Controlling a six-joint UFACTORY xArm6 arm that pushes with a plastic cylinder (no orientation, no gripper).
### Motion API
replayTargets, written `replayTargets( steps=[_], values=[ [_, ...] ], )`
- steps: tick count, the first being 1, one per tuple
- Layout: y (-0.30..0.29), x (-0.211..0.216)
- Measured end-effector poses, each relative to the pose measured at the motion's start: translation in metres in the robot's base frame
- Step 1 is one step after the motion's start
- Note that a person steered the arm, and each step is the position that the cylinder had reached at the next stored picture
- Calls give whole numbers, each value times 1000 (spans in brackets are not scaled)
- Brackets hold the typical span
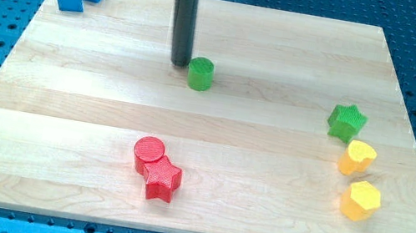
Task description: Slide the green circle above the green star
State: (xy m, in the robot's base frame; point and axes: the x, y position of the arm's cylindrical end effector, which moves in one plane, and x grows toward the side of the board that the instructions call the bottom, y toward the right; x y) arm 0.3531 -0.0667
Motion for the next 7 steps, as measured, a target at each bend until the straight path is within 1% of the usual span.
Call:
replayTargets(
  steps=[1,2,3,4,5,6,7],
  values=[
    [-17,37],
    [33,52],
    [78,52],
    [41,47],
    [59,29],
    [126,28],
    [114,28]
  ],
)
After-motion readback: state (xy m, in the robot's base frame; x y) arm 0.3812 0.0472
